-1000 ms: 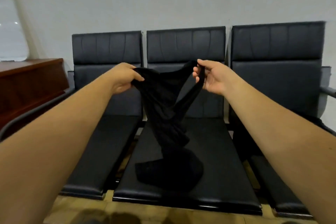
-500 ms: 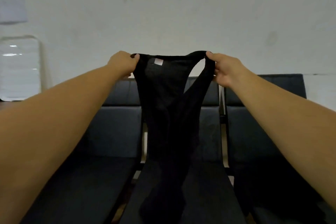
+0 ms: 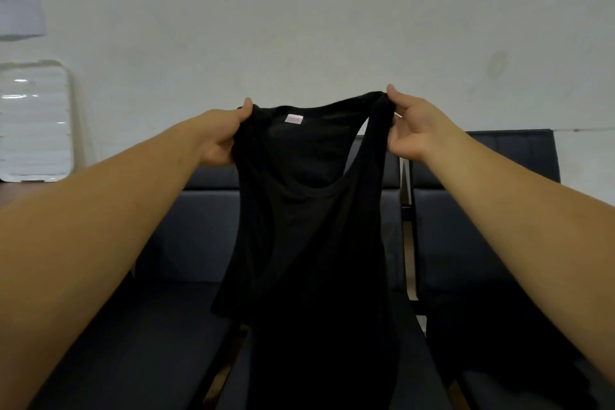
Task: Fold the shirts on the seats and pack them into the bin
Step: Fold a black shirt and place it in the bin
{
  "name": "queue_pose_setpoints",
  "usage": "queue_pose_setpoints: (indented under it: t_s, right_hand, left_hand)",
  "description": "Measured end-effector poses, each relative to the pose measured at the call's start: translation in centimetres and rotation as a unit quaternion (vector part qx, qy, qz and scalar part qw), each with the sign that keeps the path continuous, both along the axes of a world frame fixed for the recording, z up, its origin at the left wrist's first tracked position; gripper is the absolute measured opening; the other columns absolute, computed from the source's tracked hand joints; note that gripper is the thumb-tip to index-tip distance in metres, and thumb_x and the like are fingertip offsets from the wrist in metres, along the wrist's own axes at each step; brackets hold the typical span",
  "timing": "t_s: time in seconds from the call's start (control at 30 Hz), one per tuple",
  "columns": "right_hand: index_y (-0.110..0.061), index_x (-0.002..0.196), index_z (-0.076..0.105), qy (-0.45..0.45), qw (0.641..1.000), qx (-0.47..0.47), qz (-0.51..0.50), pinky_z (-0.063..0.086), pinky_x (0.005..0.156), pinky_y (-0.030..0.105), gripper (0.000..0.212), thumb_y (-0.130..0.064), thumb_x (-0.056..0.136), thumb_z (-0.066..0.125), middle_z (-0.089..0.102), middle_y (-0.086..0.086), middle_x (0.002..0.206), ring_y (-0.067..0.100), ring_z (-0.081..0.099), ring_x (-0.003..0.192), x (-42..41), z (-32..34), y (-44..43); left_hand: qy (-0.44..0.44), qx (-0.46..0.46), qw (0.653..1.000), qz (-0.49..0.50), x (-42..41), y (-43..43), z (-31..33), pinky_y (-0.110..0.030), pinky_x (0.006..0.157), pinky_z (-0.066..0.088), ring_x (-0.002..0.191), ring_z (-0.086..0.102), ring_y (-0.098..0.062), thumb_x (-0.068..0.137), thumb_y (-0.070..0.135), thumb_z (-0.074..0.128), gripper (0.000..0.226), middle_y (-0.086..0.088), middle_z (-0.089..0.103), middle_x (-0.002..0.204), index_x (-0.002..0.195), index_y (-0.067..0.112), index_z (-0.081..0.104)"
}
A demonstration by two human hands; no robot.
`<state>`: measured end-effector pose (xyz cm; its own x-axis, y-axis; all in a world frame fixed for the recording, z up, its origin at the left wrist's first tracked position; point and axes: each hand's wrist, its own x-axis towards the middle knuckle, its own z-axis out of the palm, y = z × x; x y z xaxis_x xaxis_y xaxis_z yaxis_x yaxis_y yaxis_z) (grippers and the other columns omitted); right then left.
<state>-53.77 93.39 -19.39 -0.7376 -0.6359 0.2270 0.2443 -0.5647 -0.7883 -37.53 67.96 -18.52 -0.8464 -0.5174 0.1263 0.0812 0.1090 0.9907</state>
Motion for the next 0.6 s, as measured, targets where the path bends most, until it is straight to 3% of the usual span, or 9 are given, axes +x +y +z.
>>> queue_pose_setpoints:
  t_s: [0.07, 0.17, 0.23, 0.3, 0.37, 0.4, 0.43, 0.53, 0.6]
  right_hand:
    - [-0.009, 0.084, 0.066, 0.045, 0.996, 0.072, -0.018, 0.058, 0.057, 0.027, 0.023, -0.026, 0.099, 0.063, 0.065, 0.003, 0.066, 0.015, 0.066, 0.052, 0.2, -0.5, -0.6]
    - [-0.012, 0.085, 0.062, 0.176, 0.949, 0.230, -0.123, 0.043, 0.043, 0.021, 0.012, -0.017, 0.095, 0.068, 0.055, 0.003, 0.070, 0.011, 0.049, 0.044, 0.6, -1.7, -2.1]
    - [-0.014, 0.096, 0.060, 0.228, 0.937, 0.242, -0.109, 0.038, 0.045, 0.023, 0.012, -0.021, 0.093, 0.070, 0.051, 0.001, 0.066, 0.014, 0.044, 0.048, 1.7, -2.5, -2.8]
    - [-0.013, 0.104, 0.065, 0.273, 0.923, 0.271, -0.026, 0.047, 0.054, 0.027, 0.026, -0.036, 0.093, 0.069, 0.060, 0.001, 0.066, 0.017, 0.056, 0.057, 3.2, -2.9, -3.1]
    - [-0.010, 0.114, 0.070, 0.318, 0.897, 0.303, 0.050, 0.058, 0.082, 0.031, 0.040, -0.043, 0.091, 0.070, 0.076, 0.005, 0.094, 0.023, 0.073, 0.088, 4.5, -3.4, -3.7]
    - [-0.008, 0.117, 0.071, 0.331, 0.890, 0.306, 0.064, 0.057, 0.091, 0.032, 0.042, -0.041, 0.091, 0.071, 0.077, 0.007, 0.106, 0.024, 0.073, 0.100, 4.9, -3.7, -4.1]
    - [-0.007, 0.116, 0.071, 0.336, 0.890, 0.302, 0.062, 0.057, 0.092, 0.033, 0.040, -0.038, 0.090, 0.073, 0.076, 0.008, 0.109, 0.023, 0.073, 0.103, 5.2, -4.0, -4.5]
    - [-0.005, 0.108, 0.073, 0.329, 0.904, 0.273, 0.026, 0.058, 0.071, 0.025, 0.024, -0.024, 0.092, 0.073, 0.078, 0.008, 0.101, 0.019, 0.076, 0.093, 5.6, -4.5, -5.4]
    - [0.000, 0.110, 0.072, 0.297, 0.922, 0.249, 0.019, 0.060, 0.069, 0.026, 0.025, -0.018, 0.093, 0.071, 0.077, 0.012, 0.102, 0.023, 0.076, 0.093, 5.5, -4.5, -5.8]
  left_hand:
    - [0.026, -0.008, 1.000, -0.003, 0.1, 0.5, -0.1, -0.034, 0.087, 0.058, 0.099, 0.074, -0.018, 0.099, 0.053, 0.053, 0.051, -0.003, 0.077, 0.111, 0.123, 0.011, 0.067]
    - [0.050, -0.036, 0.998, -0.025, 0.3, 2.1, -0.4, -0.032, 0.089, 0.058, 0.101, 0.074, -0.020, 0.099, 0.049, 0.057, 0.050, -0.007, 0.076, 0.111, 0.121, 0.006, 0.067]
    - [0.056, -0.054, 0.996, -0.035, 0.2, 3.2, -0.7, -0.031, 0.087, 0.058, 0.099, 0.075, -0.020, 0.098, 0.048, 0.057, 0.048, -0.007, 0.077, 0.109, 0.118, 0.006, 0.068]
    - [0.057, -0.067, 0.995, -0.045, 0.1, 4.0, -1.0, -0.031, 0.087, 0.058, 0.098, 0.075, -0.020, 0.099, 0.048, 0.055, 0.047, -0.007, 0.077, 0.110, 0.115, 0.006, 0.068]
    - [0.048, -0.084, 0.993, -0.063, -0.2, 4.5, -1.2, -0.031, 0.089, 0.056, 0.102, 0.074, -0.021, 0.101, 0.049, 0.052, 0.049, -0.008, 0.076, 0.112, 0.116, 0.004, 0.067]
    - [0.041, -0.093, 0.992, -0.071, -0.3, 4.7, -1.4, -0.032, 0.089, 0.056, 0.103, 0.074, -0.022, 0.101, 0.049, 0.051, 0.050, -0.009, 0.076, 0.112, 0.118, 0.004, 0.067]
    - [0.035, -0.101, 0.991, -0.075, -0.4, 4.8, -1.6, -0.033, 0.088, 0.057, 0.104, 0.073, -0.022, 0.101, 0.050, 0.051, 0.052, -0.009, 0.076, 0.113, 0.119, 0.004, 0.066]
    - [0.027, -0.120, 0.990, -0.067, -0.7, 4.5, -2.1, -0.034, 0.087, 0.058, 0.103, 0.074, -0.022, 0.102, 0.050, 0.050, 0.051, -0.007, 0.076, 0.113, 0.120, 0.006, 0.067]
    - [0.024, -0.141, 0.989, -0.034, -1.0, 4.2, -2.8, -0.035, 0.090, 0.057, 0.102, 0.073, -0.021, 0.102, 0.049, 0.050, 0.047, -0.006, 0.076, 0.110, 0.116, 0.008, 0.068]
